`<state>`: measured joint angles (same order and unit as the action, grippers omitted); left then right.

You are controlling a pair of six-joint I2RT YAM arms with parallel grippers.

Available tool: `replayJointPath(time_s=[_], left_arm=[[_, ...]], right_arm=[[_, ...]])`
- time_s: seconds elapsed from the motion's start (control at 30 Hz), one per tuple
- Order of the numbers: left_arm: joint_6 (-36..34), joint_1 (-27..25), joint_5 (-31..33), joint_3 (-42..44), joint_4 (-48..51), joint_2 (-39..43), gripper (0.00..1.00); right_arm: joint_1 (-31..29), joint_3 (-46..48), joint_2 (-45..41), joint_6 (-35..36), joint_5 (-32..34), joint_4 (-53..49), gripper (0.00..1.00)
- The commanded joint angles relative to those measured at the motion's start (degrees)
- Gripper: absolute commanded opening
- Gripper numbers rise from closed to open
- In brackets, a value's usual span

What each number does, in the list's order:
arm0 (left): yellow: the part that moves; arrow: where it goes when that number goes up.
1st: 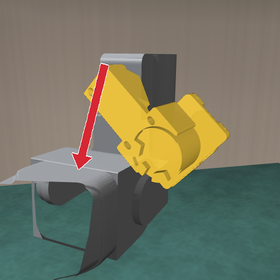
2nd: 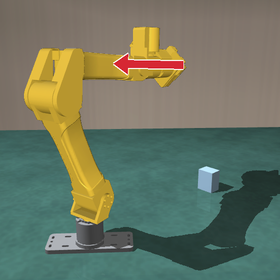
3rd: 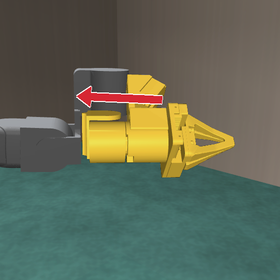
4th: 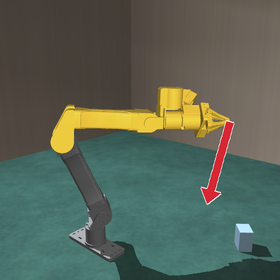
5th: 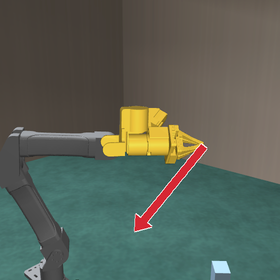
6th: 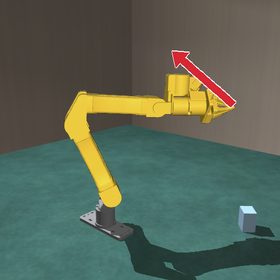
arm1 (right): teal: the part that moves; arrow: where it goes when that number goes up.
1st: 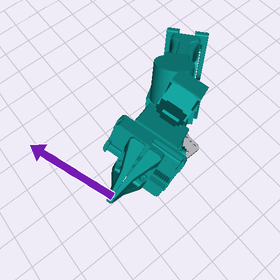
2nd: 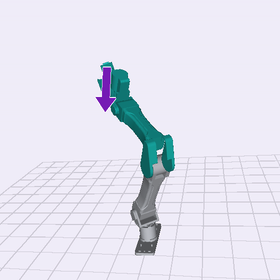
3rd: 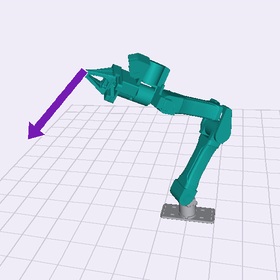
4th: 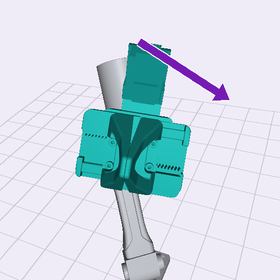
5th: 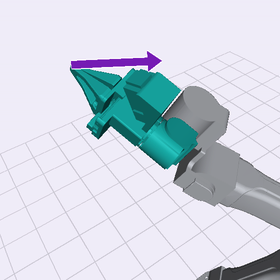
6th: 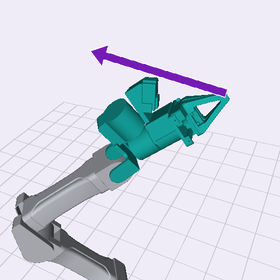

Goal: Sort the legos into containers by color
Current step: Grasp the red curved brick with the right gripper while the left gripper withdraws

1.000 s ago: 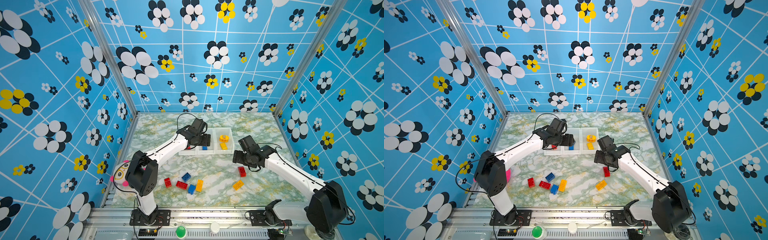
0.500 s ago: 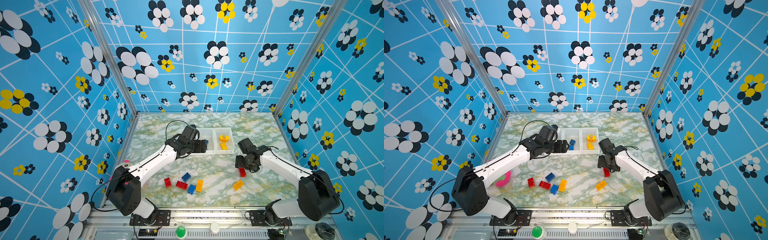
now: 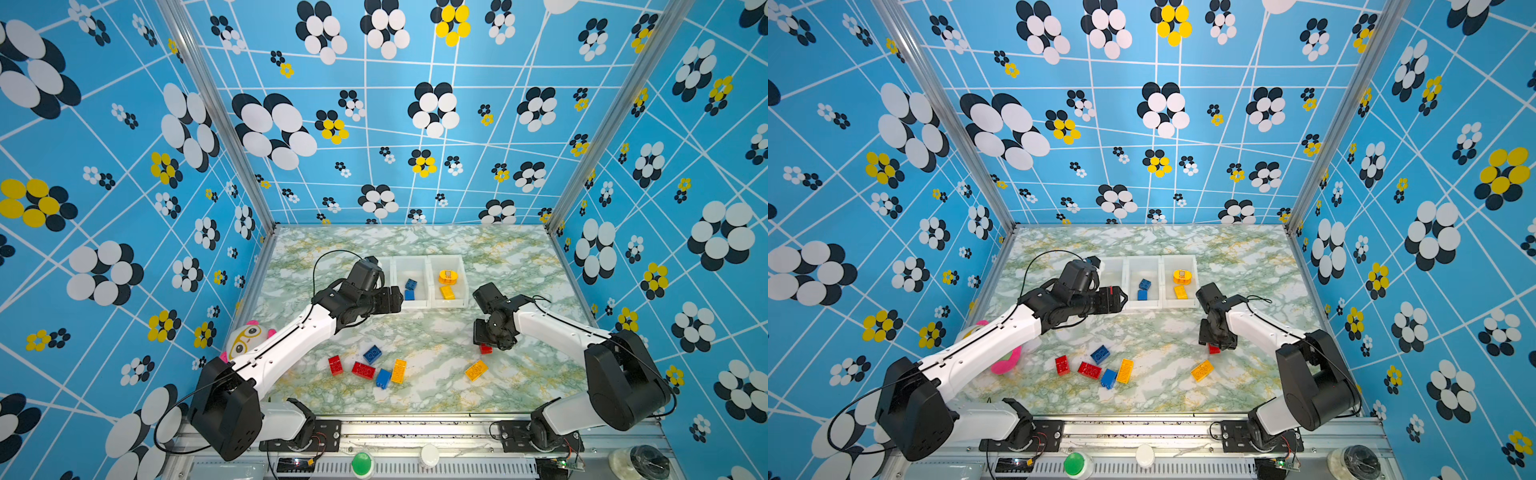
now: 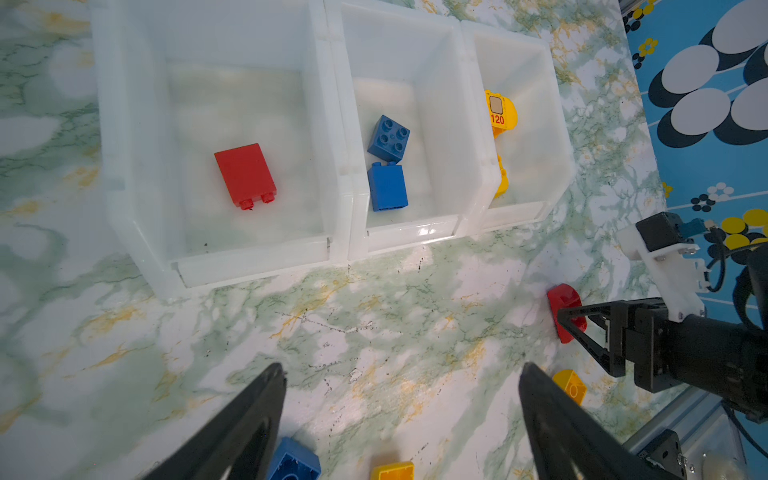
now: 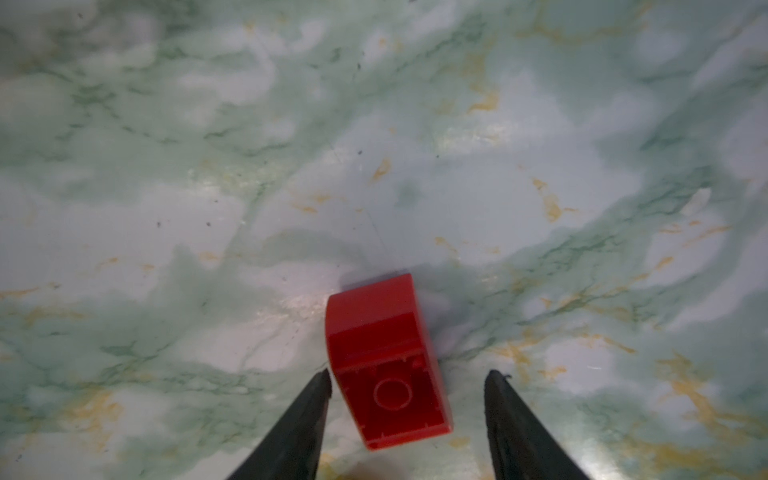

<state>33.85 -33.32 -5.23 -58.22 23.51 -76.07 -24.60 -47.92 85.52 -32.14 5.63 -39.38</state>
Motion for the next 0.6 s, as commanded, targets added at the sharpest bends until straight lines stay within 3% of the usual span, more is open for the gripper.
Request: replayJointPath(time_s=[0.0, 0.37, 0.57], left_arm=[[0.87, 0.97, -1.08, 1.57, -0.39, 2.16, 0.9], [1.5, 3.44, -2.28, 5.19, -0.17, 5.73, 0.92], [1.23, 4.23, -2.57, 5.65, 0.39, 6.34, 0.93]], right_arm=[[0.3, 0.35, 1.05, -0.29, -0.79, 0.51, 0.59], [0.26, 0.37, 2.99, -0.49, -0.89, 1.43, 0.49], [0.17, 0.28, 2.13, -0.98, -0.97, 1.54, 0.36]])
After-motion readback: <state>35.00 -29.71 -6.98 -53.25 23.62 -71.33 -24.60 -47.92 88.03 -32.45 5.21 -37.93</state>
